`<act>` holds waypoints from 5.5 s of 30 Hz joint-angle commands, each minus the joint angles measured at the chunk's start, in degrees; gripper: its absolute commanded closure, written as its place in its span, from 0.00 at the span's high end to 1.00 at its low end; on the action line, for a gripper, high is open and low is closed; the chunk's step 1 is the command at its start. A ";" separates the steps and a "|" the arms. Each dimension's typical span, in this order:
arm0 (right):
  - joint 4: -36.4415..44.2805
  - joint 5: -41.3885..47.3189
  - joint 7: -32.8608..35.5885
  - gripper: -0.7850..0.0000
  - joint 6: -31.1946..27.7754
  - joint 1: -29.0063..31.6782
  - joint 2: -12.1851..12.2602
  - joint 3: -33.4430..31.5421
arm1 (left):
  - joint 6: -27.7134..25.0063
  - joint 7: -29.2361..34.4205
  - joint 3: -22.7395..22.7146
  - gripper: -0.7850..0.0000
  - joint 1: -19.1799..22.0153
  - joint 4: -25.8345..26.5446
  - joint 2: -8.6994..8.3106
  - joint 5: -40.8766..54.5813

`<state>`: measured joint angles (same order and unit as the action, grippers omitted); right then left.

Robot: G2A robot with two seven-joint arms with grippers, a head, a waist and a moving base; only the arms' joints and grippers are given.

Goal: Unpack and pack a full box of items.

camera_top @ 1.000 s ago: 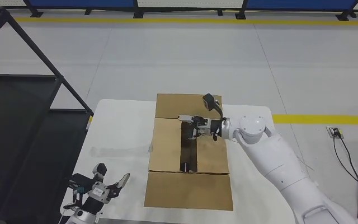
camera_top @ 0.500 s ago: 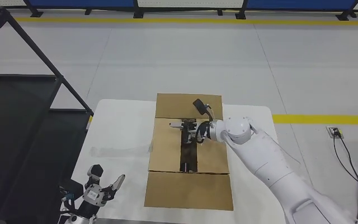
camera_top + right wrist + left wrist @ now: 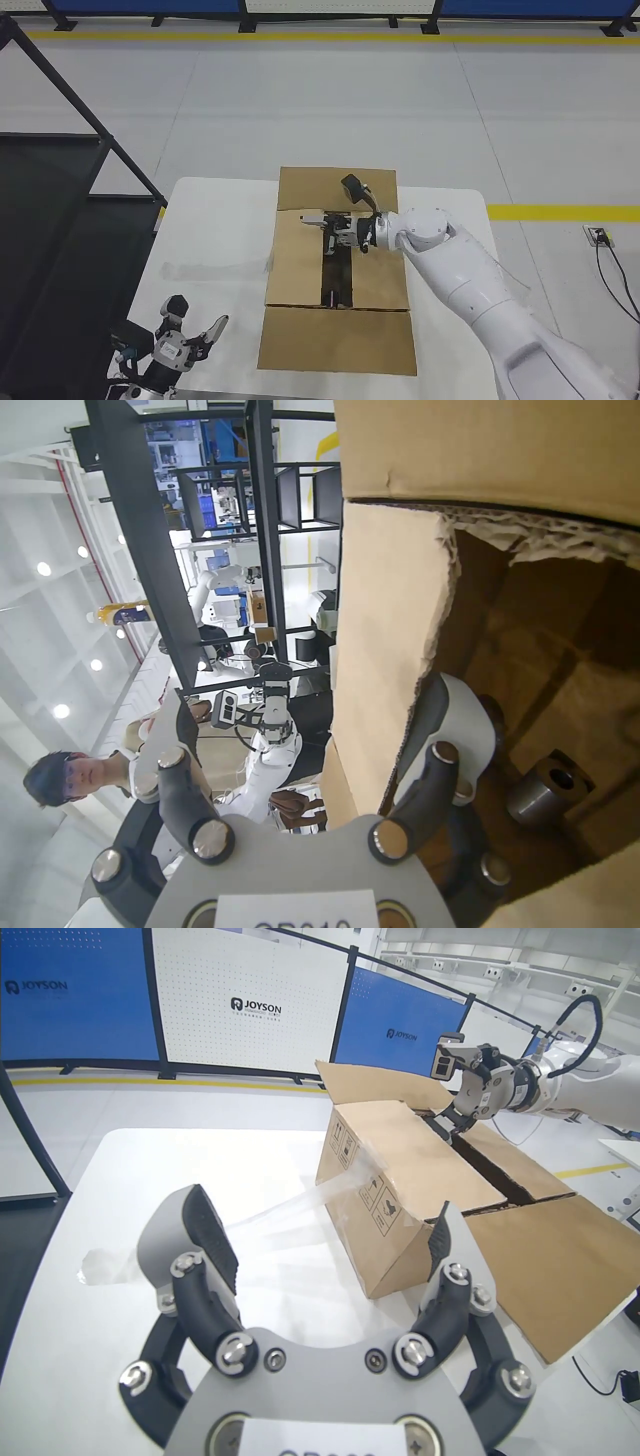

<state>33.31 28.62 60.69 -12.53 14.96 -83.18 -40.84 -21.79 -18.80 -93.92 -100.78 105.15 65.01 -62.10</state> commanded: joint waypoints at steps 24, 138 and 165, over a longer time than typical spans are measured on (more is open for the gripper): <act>5.71 1.92 0.32 1.00 -4.63 -1.29 -3.69 -1.15 | 13.08 9.45 9.88 1.00 2.72 10.02 1.03 -22.02; 13.84 -5.02 5.87 1.00 -9.03 10.16 2.75 -18.86 | 17.48 16.96 2.95 1.00 8.94 -3.49 3.38 -8.21; 14.92 -3.37 5.61 1.00 -11.20 13.67 4.34 -22.59 | 12.09 18.49 7.88 1.00 12.21 8.58 3.53 -14.80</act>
<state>47.93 25.31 66.35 -23.79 28.30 -78.99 -63.16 -10.13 -0.87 -85.92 -89.18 114.00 68.49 -77.56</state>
